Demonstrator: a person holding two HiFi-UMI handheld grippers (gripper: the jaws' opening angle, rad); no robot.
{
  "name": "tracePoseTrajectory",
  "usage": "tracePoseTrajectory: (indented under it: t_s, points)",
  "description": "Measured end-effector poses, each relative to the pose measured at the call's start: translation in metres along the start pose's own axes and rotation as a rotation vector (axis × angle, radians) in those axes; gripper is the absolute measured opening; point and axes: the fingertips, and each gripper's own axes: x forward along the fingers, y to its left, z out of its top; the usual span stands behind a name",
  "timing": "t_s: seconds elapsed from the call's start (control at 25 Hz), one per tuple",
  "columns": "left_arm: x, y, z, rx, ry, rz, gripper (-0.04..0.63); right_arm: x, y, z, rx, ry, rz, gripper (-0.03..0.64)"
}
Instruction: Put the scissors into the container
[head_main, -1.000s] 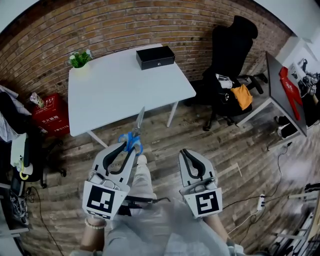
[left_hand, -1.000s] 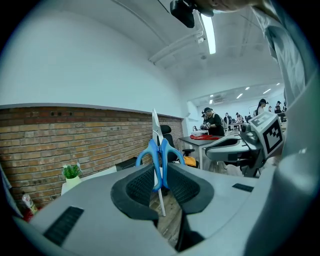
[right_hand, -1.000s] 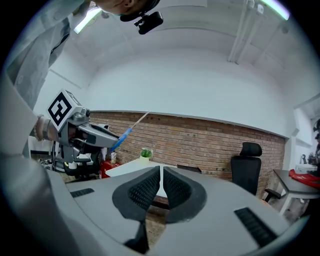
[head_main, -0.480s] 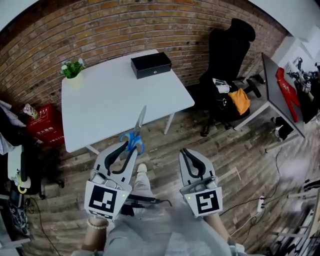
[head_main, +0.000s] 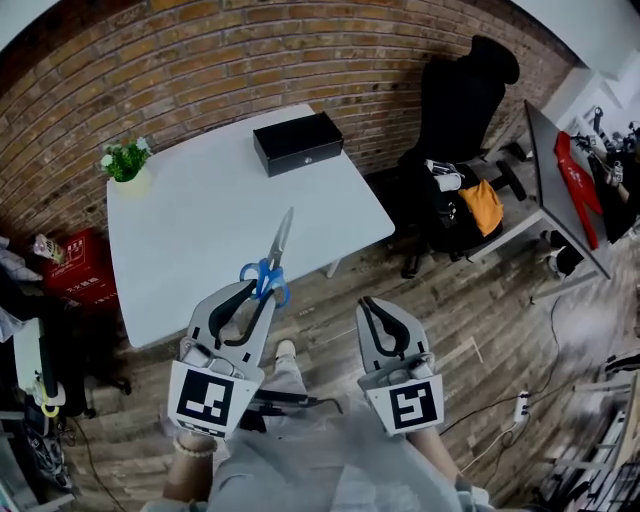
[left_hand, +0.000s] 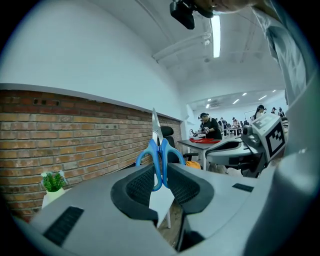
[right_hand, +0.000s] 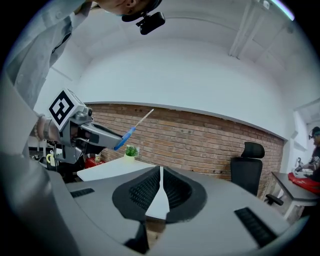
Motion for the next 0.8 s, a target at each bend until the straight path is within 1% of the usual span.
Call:
tracePoseTrajectory:
  t_s: [0.2,0.44,0.8]
  points:
    - [0.042,0.039,-0.003,-0.003,0.003,-0.013,0.092,0.05,-0.016,-0.003,0.019,0.017,-0.014,0.048]
    - [0.087,0.088,-0.005,-0.02,0.012,-0.025,0.092,0.114,-0.035,-0.003,0.017,0.039,-0.019,0.048]
    - [0.134,0.141,-0.008,-0.02,0.016,-0.027,0.092,0.183,-0.052,-0.006,0.012,0.06,-0.017,0.048]
